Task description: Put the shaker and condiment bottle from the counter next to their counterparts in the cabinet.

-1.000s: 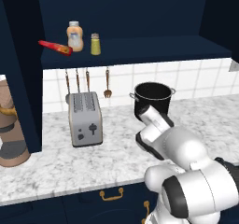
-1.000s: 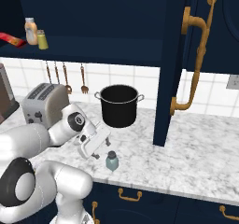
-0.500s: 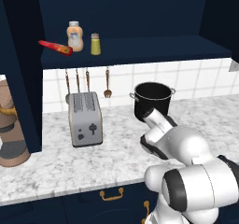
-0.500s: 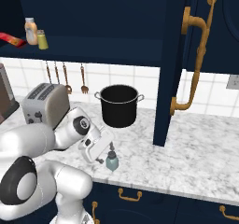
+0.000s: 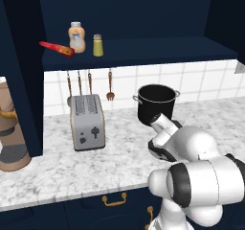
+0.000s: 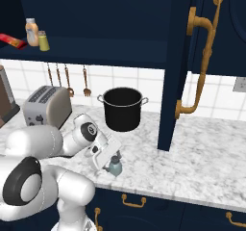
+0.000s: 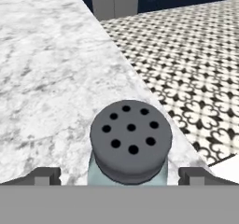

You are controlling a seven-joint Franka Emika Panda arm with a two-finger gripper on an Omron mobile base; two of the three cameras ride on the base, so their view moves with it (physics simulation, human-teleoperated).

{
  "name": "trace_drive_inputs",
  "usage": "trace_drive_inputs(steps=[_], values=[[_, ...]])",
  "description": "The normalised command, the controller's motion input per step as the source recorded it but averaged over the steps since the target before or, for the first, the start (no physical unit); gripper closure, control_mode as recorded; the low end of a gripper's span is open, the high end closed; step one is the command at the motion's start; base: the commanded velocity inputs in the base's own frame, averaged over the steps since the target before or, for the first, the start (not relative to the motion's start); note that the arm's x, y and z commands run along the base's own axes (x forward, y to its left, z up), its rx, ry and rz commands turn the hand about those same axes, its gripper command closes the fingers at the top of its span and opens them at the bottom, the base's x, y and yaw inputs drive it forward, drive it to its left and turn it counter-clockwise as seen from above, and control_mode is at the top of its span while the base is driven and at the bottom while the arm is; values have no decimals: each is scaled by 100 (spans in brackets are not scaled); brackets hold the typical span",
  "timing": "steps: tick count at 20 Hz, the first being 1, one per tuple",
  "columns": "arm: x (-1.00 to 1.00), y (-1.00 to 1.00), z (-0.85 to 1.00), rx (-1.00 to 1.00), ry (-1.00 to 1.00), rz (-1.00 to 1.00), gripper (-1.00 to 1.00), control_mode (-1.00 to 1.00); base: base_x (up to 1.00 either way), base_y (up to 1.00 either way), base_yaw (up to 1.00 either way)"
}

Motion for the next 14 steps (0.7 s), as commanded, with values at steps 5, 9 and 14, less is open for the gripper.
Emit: trace_drive_inputs(steps=[5, 9, 14], values=[[0, -7, -20, 0, 8, 0, 100, -100, 0, 0, 0], [1, 6, -6, -5, 6, 1, 100, -100, 0, 0, 0], [-3, 0, 33, -11, -2, 23, 100, -100, 0, 0, 0]])
